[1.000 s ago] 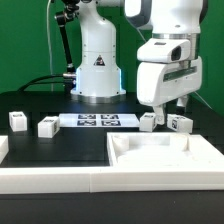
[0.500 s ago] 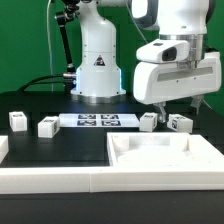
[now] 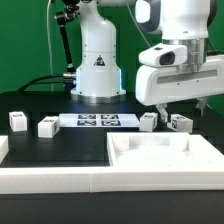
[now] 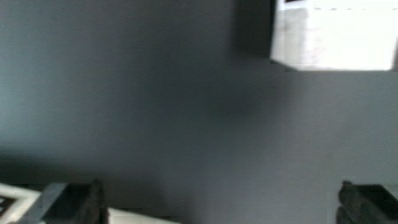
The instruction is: Assemble square table
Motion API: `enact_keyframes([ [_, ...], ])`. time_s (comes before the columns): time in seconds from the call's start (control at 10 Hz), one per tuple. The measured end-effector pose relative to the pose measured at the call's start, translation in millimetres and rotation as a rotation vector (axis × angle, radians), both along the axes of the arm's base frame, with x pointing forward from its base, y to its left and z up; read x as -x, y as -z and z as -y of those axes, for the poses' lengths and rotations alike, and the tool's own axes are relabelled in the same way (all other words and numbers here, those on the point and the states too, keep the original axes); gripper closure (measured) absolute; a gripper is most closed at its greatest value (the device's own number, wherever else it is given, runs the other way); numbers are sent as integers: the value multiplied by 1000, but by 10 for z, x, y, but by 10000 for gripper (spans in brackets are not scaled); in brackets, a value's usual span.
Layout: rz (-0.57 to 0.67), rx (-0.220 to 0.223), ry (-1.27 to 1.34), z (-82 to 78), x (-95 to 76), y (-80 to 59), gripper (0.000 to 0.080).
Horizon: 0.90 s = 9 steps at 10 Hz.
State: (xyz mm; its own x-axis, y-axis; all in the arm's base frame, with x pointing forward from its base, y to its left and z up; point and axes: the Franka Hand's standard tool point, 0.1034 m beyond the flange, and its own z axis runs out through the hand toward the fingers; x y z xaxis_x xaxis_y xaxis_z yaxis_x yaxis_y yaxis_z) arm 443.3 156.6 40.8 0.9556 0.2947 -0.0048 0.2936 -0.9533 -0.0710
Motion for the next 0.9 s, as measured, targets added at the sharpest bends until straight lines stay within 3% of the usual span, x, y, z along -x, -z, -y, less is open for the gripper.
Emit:
enact_keyframes([
  [0.2,-5,-1,-22,-139,79,47,151],
  [0.5,-23,6,-22,-124,80,48,151],
  [0.7,-174,65,-26,-73,166,16,151],
  [0.9,-273,97,-26,-34,246,47,151],
])
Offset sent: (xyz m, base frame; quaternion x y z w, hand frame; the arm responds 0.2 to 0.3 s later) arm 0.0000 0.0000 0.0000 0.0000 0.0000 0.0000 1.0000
